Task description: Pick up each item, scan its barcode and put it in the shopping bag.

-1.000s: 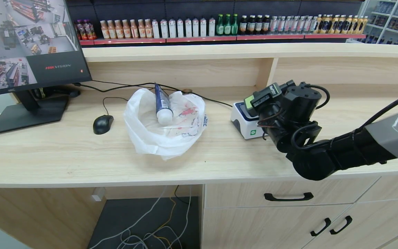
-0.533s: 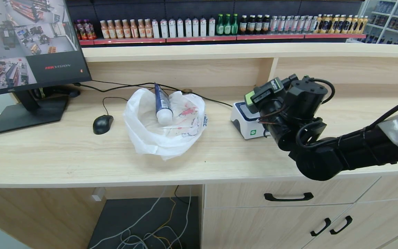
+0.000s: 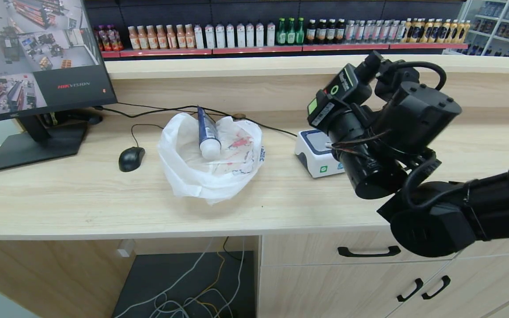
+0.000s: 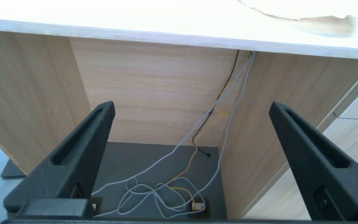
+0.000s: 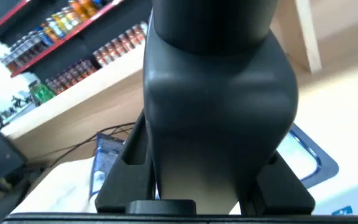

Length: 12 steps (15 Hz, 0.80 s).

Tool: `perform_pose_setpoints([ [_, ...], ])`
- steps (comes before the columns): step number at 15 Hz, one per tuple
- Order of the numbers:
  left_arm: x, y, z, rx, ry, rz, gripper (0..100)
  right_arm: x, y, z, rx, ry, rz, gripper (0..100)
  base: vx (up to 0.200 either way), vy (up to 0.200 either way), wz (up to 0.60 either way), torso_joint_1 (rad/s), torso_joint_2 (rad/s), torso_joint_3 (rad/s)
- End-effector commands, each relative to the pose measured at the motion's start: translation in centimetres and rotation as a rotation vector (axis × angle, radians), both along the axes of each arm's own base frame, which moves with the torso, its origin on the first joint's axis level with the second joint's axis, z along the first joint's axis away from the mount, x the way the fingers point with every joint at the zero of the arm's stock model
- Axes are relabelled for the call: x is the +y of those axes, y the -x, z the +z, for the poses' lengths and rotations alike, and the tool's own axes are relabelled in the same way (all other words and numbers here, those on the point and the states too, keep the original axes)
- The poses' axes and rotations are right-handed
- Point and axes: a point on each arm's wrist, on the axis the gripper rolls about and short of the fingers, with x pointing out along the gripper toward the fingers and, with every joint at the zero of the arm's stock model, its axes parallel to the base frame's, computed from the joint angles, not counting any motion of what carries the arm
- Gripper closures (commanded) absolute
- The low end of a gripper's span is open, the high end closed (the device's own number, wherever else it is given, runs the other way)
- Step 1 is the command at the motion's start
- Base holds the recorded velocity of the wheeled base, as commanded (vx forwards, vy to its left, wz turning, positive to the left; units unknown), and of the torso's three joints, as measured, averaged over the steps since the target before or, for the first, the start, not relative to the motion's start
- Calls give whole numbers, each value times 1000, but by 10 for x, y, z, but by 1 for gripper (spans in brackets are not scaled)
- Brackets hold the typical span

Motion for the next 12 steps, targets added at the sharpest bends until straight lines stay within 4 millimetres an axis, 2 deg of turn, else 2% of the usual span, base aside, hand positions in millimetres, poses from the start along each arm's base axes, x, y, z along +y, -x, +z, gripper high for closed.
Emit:
perform_pose_setpoints([
  [1, 0, 0, 0, 0, 0, 1, 0, 24, 36, -5, -64, 141, 94, 100, 0, 0, 0, 0, 0, 0],
  [3, 0, 0, 0, 0, -1, 1, 0, 33, 54, -29, -116, 306, 164, 100, 0, 0, 0, 0, 0, 0],
  [4, 0, 0, 0, 0, -1, 1, 0, 32, 58, -41, -155, 390, 165, 100, 0, 0, 0, 0, 0, 0],
  [7, 0, 0, 0, 0, 0, 1, 0, 34, 62, -36, -250, 514, 98, 100, 0, 0, 0, 0, 0, 0],
  [8, 0, 0, 0, 0, 0, 1, 0, 37, 63, -33, -265, 521, 94, 100, 0, 0, 0, 0, 0, 0],
  [11, 0, 0, 0, 0, 0, 1, 0, 56, 77, -40, -262, 494, 176, 100, 0, 0, 0, 0, 0, 0],
  [12, 0, 0, 0, 0, 0, 1, 0, 56, 77, -40, -258, 473, 183, 100, 0, 0, 0, 0, 0, 0],
])
